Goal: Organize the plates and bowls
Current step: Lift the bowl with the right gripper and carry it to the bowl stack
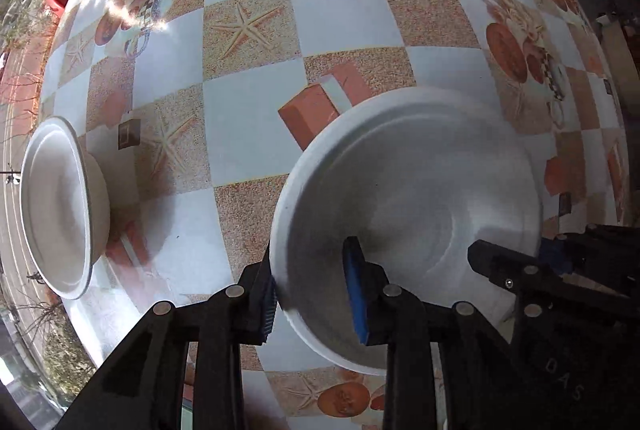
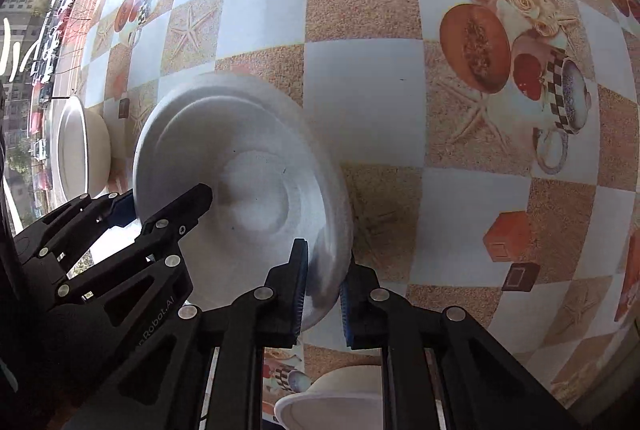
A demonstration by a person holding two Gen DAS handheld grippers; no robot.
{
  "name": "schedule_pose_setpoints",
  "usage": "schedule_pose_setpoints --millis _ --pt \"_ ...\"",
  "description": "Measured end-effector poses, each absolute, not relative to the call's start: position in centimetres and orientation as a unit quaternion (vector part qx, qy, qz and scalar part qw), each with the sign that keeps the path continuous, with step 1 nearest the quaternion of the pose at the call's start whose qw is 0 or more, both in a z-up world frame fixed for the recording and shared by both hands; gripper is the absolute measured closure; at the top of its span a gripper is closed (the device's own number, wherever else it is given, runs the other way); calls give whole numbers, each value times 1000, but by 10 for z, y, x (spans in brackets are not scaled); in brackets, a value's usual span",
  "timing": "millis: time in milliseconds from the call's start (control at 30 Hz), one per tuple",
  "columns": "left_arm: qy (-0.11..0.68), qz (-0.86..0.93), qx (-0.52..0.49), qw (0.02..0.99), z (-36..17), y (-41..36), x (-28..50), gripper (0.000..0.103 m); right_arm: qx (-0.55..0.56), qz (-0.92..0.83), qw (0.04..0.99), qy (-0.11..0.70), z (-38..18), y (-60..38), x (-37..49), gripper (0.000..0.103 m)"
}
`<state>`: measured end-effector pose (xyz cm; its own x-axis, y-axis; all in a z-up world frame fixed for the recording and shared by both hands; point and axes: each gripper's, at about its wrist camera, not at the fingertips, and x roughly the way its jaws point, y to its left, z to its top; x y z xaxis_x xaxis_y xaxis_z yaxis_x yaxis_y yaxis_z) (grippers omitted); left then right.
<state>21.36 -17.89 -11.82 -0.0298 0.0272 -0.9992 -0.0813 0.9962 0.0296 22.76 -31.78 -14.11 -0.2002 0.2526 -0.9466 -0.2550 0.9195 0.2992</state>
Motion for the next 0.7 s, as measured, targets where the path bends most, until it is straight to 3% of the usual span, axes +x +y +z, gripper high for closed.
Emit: schedule_pose_setpoints --millis 400,700 --pt "680 38 -24 732 -54 -203 172 71 -1 195 668 718 -95 -334 188 87" --pt "679 -25 8 733 -44 -235 145 71 27 159 679 716 -60 -361 144 87"
